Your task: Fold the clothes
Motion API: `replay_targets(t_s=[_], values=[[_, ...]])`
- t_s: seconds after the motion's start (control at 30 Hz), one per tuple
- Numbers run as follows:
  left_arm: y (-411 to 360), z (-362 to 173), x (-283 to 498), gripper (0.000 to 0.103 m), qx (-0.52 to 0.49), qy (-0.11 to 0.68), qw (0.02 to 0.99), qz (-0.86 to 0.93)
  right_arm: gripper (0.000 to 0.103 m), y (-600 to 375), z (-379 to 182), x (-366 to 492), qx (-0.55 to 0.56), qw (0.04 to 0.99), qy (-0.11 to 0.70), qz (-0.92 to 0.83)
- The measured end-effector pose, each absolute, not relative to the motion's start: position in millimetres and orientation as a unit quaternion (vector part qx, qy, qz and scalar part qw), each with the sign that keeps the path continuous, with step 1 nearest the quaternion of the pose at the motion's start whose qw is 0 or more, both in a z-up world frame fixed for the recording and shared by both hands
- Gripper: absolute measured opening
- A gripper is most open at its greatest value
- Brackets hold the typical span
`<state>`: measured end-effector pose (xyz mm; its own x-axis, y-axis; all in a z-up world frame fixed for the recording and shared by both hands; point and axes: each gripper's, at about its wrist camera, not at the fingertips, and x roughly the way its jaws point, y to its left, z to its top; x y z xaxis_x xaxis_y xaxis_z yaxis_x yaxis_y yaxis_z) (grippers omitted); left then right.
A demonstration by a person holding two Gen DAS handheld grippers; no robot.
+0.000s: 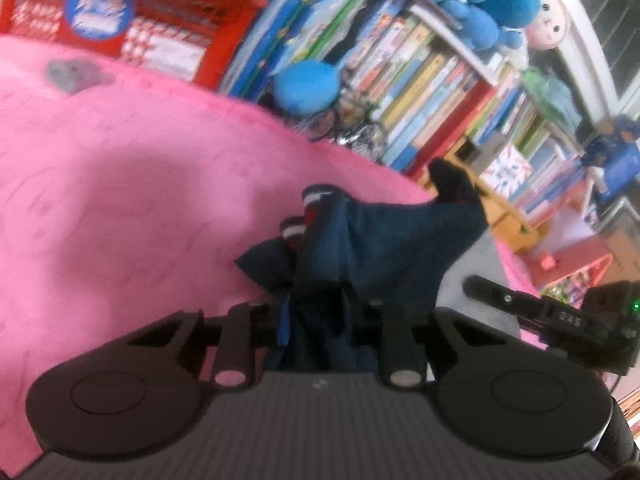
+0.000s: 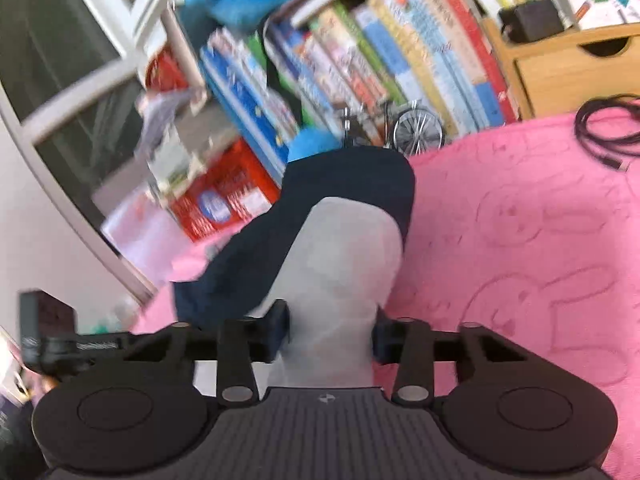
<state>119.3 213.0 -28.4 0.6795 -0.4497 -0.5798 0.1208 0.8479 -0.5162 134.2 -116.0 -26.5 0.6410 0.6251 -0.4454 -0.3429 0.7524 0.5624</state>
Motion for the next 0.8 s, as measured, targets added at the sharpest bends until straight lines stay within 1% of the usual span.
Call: replay_targets(t_s=[0.07, 0.13, 0.2, 0.27, 0.3, 0.33, 0.4, 0.43, 0.5, 0.53, 0.57, 0.6, 0.63, 0.67, 0.7, 0.77, 0.8], values=[[196, -19, 136, 0.018, -0.219, 0.353, 0.893, -0.172, 0.036, -124, -11, 138, 0.199, 0.893, 0.305, 0.264], [179, -12, 156, 0.019, -0.204, 0.342, 0.900, -0.176, 0.037, -136, 1, 152, 0.186, 0.905, 0.296, 0.243], [162, -10, 169, 0.021, -0.158, 0.332, 0.918, -0.151, 0.047, -148, 10, 166, 0.166, 0.918, 0.290, 0.213], [148, -12, 170, 0.019, -0.086, 0.323, 0.938, -0.093, 0.050, -154, 9, 172, 0.112, 0.936, 0.296, 0.155], [145, -14, 166, 0.019, -0.060, 0.318, 0.943, -0.079, 0.050, -154, 7, 163, 0.085, 0.939, 0.294, 0.155], [146, -17, 158, 0.022, -0.041, 0.312, 0.946, -0.075, 0.052, -154, 5, 153, 0.059, 0.942, 0.292, 0.155], [148, -18, 139, 0.023, -0.012, 0.307, 0.950, -0.065, 0.067, -154, 1, 134, 0.006, 0.945, 0.287, 0.155], [150, -17, 128, 0.024, 0.003, 0.300, 0.952, -0.058, 0.069, -153, -1, 122, -0.018, 0.946, 0.283, 0.157], [148, -8, 101, 0.030, 0.032, 0.274, 0.959, -0.059, 0.070, -150, -4, 91, -0.056, 0.945, 0.273, 0.170], [146, -3, 85, 0.036, 0.044, 0.258, 0.963, -0.066, 0.071, -148, -5, 73, -0.073, 0.945, 0.264, 0.179], [144, 2, 69, 0.045, 0.057, 0.242, 0.966, -0.072, 0.075, -145, -6, 52, -0.088, 0.945, 0.252, 0.189], [141, 6, 57, 0.050, 0.073, 0.225, 0.968, -0.078, 0.082, -141, -7, 33, -0.104, 0.945, 0.241, 0.197], [134, 8, 46, 0.055, 0.105, 0.206, 0.969, -0.083, 0.084, -135, -8, 18, -0.119, 0.944, 0.232, 0.203], [125, 8, 33, 0.057, 0.146, 0.184, 0.968, -0.087, 0.086, -130, -9, 3, -0.136, 0.943, 0.225, 0.206], [114, 5, 22, 0.059, 0.192, 0.167, 0.963, -0.094, 0.086, -123, -12, -10, -0.157, 0.941, 0.221, 0.203], [90, -6, 2, 0.067, 0.288, 0.143, 0.939, -0.121, 0.086, -107, -20, -25, -0.200, 0.936, 0.211, 0.197], [80, -12, -6, 0.067, 0.330, 0.139, 0.923, -0.139, 0.086, -98, -24, -31, -0.221, 0.934, 0.204, 0.193]])
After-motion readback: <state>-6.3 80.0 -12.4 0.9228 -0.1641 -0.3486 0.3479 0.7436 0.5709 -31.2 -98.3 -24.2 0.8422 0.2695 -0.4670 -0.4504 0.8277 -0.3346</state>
